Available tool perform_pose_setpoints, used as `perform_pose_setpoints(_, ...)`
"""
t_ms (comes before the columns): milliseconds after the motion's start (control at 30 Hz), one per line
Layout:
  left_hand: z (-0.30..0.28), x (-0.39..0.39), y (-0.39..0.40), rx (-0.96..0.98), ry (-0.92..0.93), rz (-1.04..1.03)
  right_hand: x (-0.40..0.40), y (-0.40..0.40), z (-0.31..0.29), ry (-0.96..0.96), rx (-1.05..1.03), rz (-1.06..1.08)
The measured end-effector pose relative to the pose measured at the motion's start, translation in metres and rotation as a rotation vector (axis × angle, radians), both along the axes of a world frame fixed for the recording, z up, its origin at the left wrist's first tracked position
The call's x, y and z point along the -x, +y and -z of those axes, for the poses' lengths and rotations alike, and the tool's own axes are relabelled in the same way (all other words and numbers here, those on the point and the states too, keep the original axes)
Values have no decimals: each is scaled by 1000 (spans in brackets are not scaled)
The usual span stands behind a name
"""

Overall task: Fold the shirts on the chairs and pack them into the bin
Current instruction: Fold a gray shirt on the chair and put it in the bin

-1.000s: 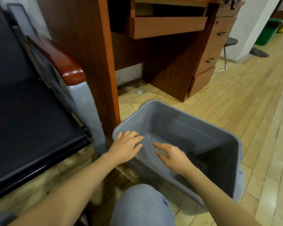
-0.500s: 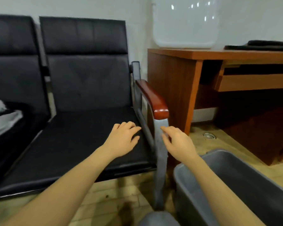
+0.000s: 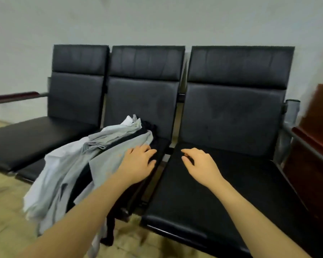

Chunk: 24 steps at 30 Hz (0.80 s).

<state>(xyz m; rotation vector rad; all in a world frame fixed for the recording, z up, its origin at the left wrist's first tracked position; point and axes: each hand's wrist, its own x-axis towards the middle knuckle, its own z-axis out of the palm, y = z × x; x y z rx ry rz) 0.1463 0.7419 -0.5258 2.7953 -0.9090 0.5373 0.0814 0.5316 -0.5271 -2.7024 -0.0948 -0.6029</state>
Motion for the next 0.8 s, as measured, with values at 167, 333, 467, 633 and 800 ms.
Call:
perform_pose_setpoints(167,12,-51,91,29,-10,-217,-93,81,6,17,32,-149)
perform_pose_setpoints(333,40,-73,132,-38,22,-200,-148,144,32,141,-49,-215)
perform_pose_setpoints(467,64,-73,133,57,132,-202,-155,163,64,243,-136,-171)
perform_pose_setpoints(633,84,-76,131,153,51,-200,-148,175,78,168,-254,-106)
perform_pose_setpoints(800,81,-72,128,309,21,-207,-135,162,64,-8,-416,-119)
